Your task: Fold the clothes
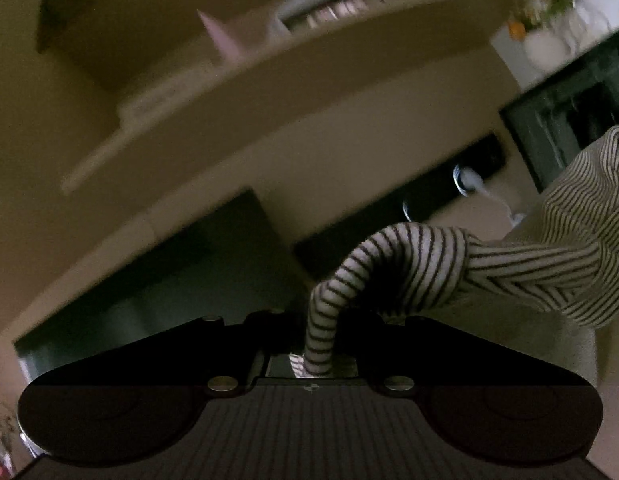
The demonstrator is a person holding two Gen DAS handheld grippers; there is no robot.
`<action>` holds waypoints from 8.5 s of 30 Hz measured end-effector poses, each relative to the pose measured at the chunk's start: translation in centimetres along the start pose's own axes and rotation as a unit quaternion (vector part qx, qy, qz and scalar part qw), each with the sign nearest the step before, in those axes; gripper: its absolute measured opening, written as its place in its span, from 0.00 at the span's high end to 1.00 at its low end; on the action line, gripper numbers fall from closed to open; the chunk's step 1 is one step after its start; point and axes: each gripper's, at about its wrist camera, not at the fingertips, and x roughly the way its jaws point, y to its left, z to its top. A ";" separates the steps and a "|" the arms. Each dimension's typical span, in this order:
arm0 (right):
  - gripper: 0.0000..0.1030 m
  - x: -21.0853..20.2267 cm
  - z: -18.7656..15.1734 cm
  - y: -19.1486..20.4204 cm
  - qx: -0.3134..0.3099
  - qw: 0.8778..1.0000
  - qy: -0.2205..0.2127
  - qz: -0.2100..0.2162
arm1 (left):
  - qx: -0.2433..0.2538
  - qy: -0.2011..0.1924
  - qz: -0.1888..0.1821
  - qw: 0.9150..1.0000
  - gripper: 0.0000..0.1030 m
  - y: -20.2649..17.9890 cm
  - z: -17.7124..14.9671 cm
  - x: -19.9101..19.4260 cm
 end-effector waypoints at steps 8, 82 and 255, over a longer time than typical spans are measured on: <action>0.87 4.6 1.5 0.9 -0.012 0.999 0.023 0.022 | -0.060 0.114 -0.021 0.991 0.88 0.7 -3.4 6.7; 0.00 15.6 -18.9 9.8 0.228 0.852 0.393 0.261 | -0.388 0.414 -0.222 0.793 0.06 -6.8 -22.1 12.1; 0.00 8.2 -13.8 9.6 0.115 0.915 0.386 0.037 | -0.464 0.377 0.111 0.794 0.72 8.8 -31.7 11.1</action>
